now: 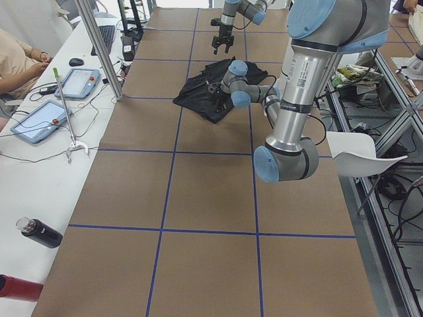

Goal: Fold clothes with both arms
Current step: 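Move the left gripper to the nearest shirt side while the right holds the collar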

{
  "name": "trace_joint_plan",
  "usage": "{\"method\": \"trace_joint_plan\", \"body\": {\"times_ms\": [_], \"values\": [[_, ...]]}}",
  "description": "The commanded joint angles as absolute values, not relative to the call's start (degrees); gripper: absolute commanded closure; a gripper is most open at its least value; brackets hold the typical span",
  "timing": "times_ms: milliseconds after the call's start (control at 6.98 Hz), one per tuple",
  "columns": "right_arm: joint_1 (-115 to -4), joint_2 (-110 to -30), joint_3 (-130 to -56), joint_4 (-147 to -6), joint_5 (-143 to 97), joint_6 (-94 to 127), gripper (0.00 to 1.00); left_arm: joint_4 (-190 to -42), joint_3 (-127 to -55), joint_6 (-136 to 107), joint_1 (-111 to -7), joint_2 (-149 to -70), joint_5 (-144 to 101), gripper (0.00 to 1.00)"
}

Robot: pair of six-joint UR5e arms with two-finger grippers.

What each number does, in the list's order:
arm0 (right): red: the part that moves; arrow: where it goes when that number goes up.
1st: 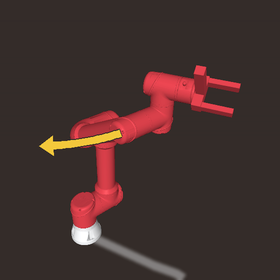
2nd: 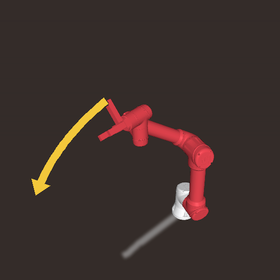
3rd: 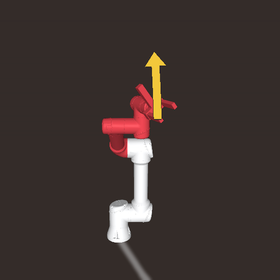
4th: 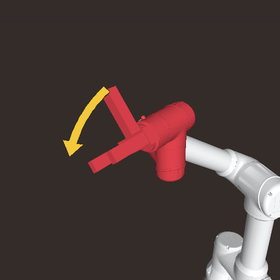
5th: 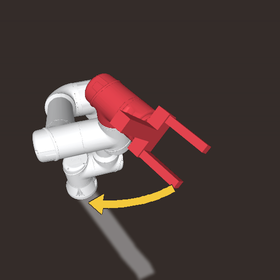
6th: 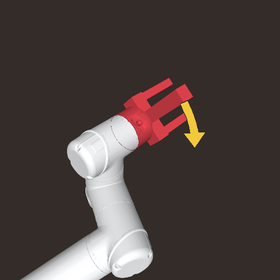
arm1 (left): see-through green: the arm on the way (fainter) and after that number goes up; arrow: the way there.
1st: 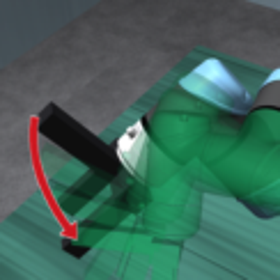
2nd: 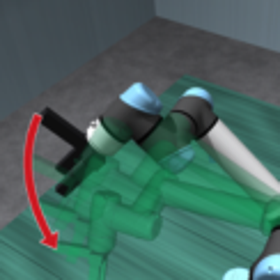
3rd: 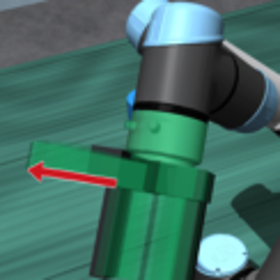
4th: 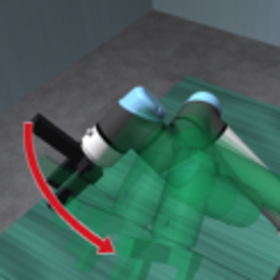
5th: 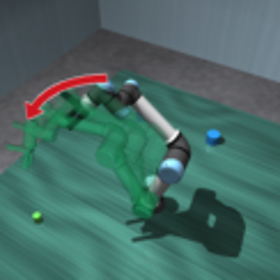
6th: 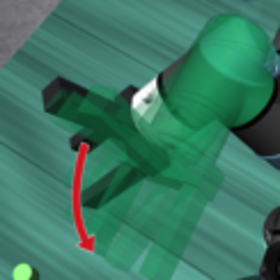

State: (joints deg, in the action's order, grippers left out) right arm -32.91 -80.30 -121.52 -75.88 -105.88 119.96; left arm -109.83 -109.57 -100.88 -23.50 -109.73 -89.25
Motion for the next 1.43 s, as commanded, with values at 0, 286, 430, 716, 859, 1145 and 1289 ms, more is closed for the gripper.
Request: {"method": "trace_joint_plan", "body": {"times_ms": [0, 286, 430, 716, 859, 1145, 1289], "values": [[-34.36, -80.07, -118.49, -75.76, -105.91, 118.22, 0.00, -110.13, -108.29, -101.07, -23.03, -108.63, -88.94, 0.48], [-34.71, -80.07, -117.34, -75.76, -105.64, 116.02, 0.00, -110.21, -105.66, -101.25, -22.59, -109.51, -89.03, 0.49], [-34.98, -80.07, -117.42, -75.76, -105.82, 116.02, 0.00, -110.30, -105.30, -101.16, -22.59, -109.51, -88.95, 0.50], [-34.89, -79.98, -117.25, -75.67, -105.91, 116.02, 0.00, -110.30, -104.42, -101.16, -22.15, -109.69, -89.03, 0.51], [-34.98, -79.98, -117.25, -75.67, -105.91, 116.02, 0.00, -110.30, -103.02, -100.99, -22.06, -110.21, -89.03, 0.52], [-34.89, -79.98, -117.16, -75.50, -106.00, 116.02, 0.00, -110.30, -102.66, -100.72, -22.15, -110.74, -89.03, 0.55], [-34.98, -79.98, -117.07, -75.50, -106.00, 116.02, 0.00, -110.39, -102.22, -100.81, -22.15, -110.83, -89.03, 0.65]]}}
